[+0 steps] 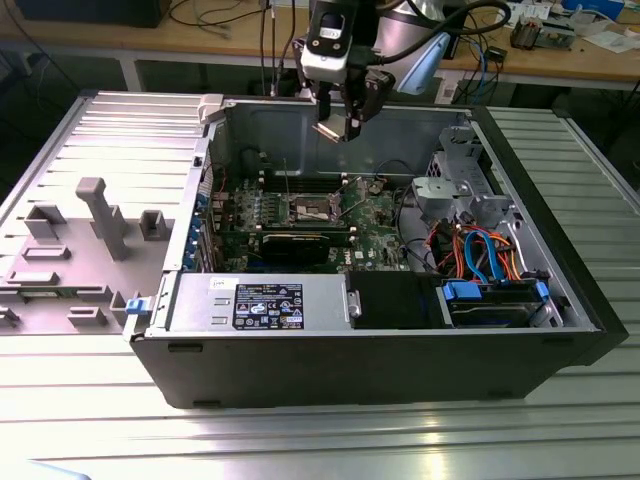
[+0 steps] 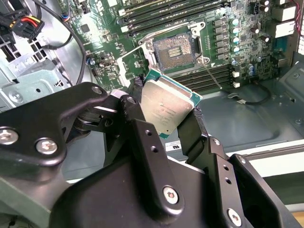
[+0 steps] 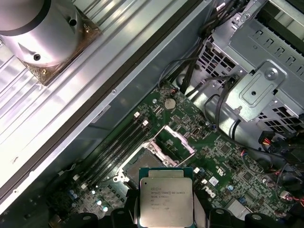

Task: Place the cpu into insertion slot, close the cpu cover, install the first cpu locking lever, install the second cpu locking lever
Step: 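Place the cpu into insertion slot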

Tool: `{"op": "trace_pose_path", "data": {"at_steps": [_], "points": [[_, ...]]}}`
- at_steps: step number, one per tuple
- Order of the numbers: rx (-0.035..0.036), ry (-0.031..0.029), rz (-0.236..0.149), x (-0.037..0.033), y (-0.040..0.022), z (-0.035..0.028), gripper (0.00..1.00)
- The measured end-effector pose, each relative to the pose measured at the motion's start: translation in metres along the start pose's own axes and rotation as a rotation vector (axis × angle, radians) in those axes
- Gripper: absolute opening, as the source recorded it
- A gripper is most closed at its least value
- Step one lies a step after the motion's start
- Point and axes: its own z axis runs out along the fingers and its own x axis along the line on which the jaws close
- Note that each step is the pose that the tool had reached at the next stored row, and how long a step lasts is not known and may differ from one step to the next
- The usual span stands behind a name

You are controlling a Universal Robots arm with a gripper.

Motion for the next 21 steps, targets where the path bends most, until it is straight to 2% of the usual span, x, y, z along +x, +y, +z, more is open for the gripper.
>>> {"op": "trace_pose_path", "data": {"at_steps": [11,15,19,21], "points": [[-0.0021,-0.0113,0.128,-0.0003,0.0001,0.0004,0.54],[-0.0027,-0.0143,0.162,-0.0009,-0.0003,0.0006,0.54],[-0.0042,-0.0206,0.233,-0.0009,-0.0003,0.0012,0.54],[-0.0044,-0.0222,0.250,-0.0009,-0.0003,0.0013,0.54]]}}
